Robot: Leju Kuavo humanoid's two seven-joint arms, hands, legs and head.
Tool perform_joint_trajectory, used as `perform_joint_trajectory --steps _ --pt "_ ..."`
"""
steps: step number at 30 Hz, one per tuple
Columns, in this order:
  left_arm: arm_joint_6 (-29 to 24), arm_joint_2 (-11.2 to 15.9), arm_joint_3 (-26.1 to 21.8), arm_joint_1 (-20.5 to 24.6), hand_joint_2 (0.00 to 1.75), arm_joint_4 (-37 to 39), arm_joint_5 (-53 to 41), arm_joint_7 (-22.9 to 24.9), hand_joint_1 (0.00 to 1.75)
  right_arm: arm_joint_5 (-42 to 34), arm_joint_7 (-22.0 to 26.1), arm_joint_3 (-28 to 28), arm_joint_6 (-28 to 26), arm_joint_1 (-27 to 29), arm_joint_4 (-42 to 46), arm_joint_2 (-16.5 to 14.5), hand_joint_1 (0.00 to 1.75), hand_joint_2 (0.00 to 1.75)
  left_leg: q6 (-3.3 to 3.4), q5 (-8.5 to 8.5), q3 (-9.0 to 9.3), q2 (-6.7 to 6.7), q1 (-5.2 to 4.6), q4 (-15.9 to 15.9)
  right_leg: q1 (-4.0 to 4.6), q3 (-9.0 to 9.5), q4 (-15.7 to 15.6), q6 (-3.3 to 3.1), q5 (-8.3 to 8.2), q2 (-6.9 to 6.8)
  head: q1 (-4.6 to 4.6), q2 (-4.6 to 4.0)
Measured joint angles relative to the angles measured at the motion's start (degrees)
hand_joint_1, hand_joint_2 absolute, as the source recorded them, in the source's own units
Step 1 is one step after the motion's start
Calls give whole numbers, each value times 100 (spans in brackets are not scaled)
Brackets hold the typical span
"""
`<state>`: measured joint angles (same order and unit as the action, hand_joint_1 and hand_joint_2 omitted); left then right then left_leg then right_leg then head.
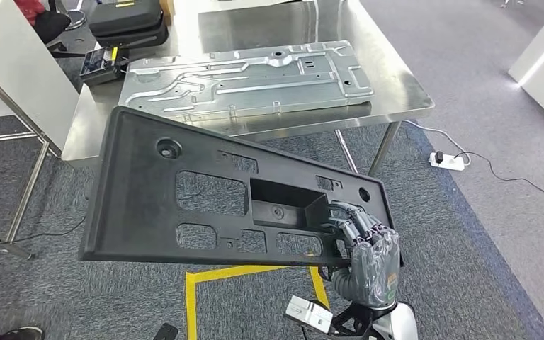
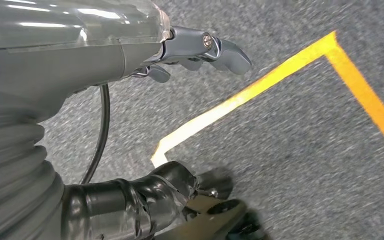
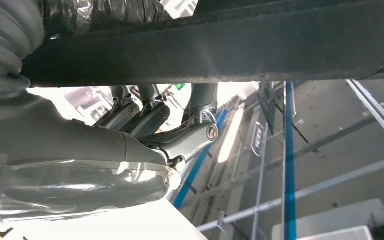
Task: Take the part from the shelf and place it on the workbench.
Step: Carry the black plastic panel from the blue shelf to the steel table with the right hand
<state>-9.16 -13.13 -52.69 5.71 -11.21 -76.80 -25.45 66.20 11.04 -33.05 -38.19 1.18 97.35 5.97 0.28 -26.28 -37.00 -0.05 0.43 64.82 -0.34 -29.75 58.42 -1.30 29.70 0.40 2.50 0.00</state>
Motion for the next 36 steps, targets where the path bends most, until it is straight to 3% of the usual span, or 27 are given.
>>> perform_joint_trajectory --steps 2,5,7,10,11,12,14,16,17,20,22,23,25,26,27,28,30,31,33,36 --pt "0 9 4 10 175 0 -1 7 0 1 -3 -12 2 -36 -8 0 175 175 70 187 172 -3 -37 -475 10 33 -1 56 64 6 -2 -1" --pt "0 14 15 10 175 0 -1 15 0 1 -13 -30 3 -59 -15 2 175 175 114 132 235 -10 -43 -621 0 30 -9 153 104 -9 -9 -1" --pt "0 11 23 1 175 0 -2 14 0 2 -13 -33 2 -73 -15 5 175 175 159 119 324 -11 -1 -710 11 -65 251 213 234 -27 2 -1" --pt "0 10 34 7 175 0 -3 14 0 2 -13 -34 2 -82 -30 9 175 175 207 47 430 -11 15 -742 -10 -699 1311 284 616 -34 13 0" --pt "0 10 36 4 175 1 -3 14 0 2 -13 -34 2 -80 -39 10 175 175 208 14 463 -12 16 -738 -24 -903 1564 302 630 -35 14 0" --pt "0 10 36 -1 175 1 -3 14 0 2 -13 -34 2 -79 -47 11 175 175 203 -22 505 -14 17 -735 -40 -1009 1610 315 517 -36 13 -1" --pt "3 9 37 -8 175 1 -2 14 0 2 -16 -34 2 -80 -52 13 175 175 182 -110 619 -19 21 -724 -70 -893 1067 323 -7 -40 14 -1" --pt "8 5 39 -4 175 1 -1 13 0 4 -31 -36 2 -83 -56 16 175 175 126 -206 701 -26 6 -703 -69 -622 380 292 -364 -42 14 0" --pt "9 4 41 0 175 1 1 11 0 5 -41 -38 2 -82 -58 19 175 175 90 -241 717 -28 -3 -698 -58 -544 199 262 -408 -41 13 0" --pt "10 4 48 14 175 1 1 8 0 8 -79 -39 0 -78 -61 28 175 175 -11 -295 744 -22 -10 -721 -46 -493 116 150 -352 -22 10 0" --pt "7 4 58 22 175 0 1 8 0 8 -92 -39 -1 -84 -60 31 175 175 -64 -418 689 -16 1 -531 -67 -440 78 72 -331 -19 9 0" --pt "4 4 67 26 175 0 1 8 0 8 -95 -39 -1 -85 -60 31 175 175 -85 -551 565 -14 10 -261 -73 -406 63 34 -316 -26 8 -1" --pt "1 4 81 21 175 1 0 8 0 9 -97 -39 -1 -85 -62 31 175 175 -115 -843 138 -13 19 504 -55 -360 60 -21 -269 -38 7 -1" --pt "1 4 84 13 175 1 -1 9 0 9 -98 -39 -1 -83 -64 32 175 175 -122 -904 -66 -13 22 810 -45 -333 60 -36 -243 -36 8 -1" --pt "0 4 84 5 175 1 -1 10 0 9 -100 -39 -1 -83 -66 32 175 175 -121 -847 -189 -13 23 927 -35 -299 61 -40 -216 -28 8 0" --pt "0 4 85 -1 175 1 -2 13 0 9 -101 -39 -1 -83 -67 33 175 175 -108 -671 -205 -13 22 824 -27 -256 61 -38 -185 -19 8 0" --pt "0 5 88 -2 175 1 -5 15 0 9 -103 -39 -1 -86 -67 33 175 175 -41 -162 14 -14 7 131 -12 -163 59 -27 -118 -5 8 -1" --pt "0 12 91 2 175 0 -7 17 0 9 -103 -39 -1 -92 -67 33 175 175 3 4 144 -13 -11 -212 0 -134 61 -10 -84 -1 9 -1" --pt "2 25 104 17 175 0 -15 22 0 10 -105 -39 2 -103 -67 35 175 175 69 80 290 -9 -52 -561 -1 -124 55 46 -43 1 9 -1" --pt "4 29 121 22 175 0 -24 26 0 15 -115 -38 5 -118 -61 40 175 175 121 64 378 -14 -40 -696 5 -90 32 148 -6 -19 9 0"
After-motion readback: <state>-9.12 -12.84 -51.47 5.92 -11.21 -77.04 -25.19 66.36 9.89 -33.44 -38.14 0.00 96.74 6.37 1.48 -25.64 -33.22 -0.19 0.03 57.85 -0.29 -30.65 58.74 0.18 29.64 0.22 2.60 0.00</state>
